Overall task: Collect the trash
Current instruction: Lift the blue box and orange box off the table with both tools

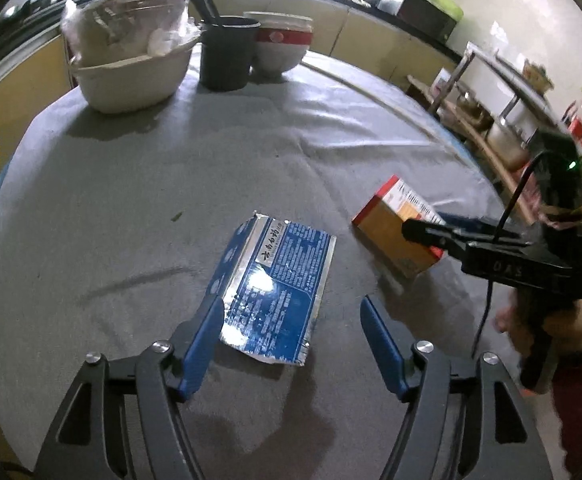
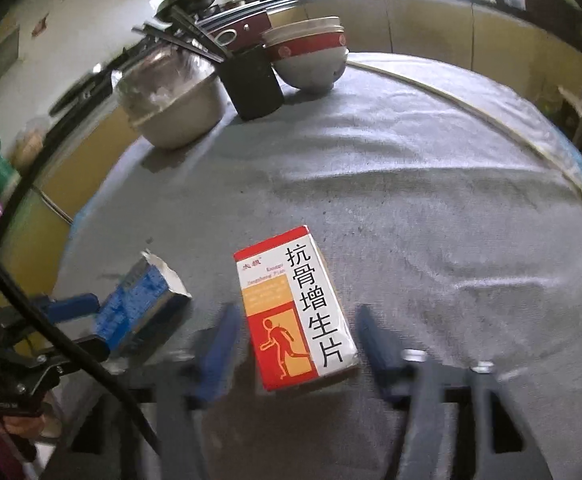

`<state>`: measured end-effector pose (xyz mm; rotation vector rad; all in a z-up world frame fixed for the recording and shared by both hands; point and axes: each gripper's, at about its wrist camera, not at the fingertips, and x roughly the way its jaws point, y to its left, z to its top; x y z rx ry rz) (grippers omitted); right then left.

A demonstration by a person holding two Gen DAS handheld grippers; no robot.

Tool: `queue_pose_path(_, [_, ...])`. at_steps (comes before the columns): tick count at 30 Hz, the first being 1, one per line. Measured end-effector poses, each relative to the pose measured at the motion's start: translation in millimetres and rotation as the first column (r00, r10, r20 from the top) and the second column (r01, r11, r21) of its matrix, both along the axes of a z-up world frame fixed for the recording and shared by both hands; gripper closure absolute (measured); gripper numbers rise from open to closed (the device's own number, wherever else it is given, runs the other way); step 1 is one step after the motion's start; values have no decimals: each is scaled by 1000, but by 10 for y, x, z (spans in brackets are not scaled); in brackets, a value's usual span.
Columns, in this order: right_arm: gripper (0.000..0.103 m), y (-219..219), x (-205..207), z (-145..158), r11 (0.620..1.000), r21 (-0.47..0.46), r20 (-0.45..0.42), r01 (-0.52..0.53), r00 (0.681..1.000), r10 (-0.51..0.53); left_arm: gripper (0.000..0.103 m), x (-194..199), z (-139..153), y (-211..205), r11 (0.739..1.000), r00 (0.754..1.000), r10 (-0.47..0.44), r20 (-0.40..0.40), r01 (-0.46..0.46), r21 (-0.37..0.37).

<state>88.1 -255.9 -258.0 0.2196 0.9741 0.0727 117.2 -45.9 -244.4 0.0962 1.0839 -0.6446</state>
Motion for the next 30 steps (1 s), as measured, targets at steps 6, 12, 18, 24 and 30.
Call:
queue_pose_path(6, [48,47,-117,65,1000,-18,29,4,1000,-3,32,-31,-85,-78,996,999,2,45,-6,85])
queue_pose_path(12, [48,-18,-377,170,998,51,63,40,997,-43,35,-44,-182,-119,990,998,38,47,-44,137])
queue_pose_path(18, [48,-24,-752,287,993,102,99,61,993,-71,42,-115,-113,-118,984,992,94,87,-106,141])
queue_pose_path(24, [48,2,-1119,416,990,123,129,69,988,-85,43,-334,99,-68,975,976,150,157,-173,142])
queue_pose_path(30, [48,10,-1437,577,987,138,163,78,981,-101,43,-755,477,3,962,943,184,278,-230,144])
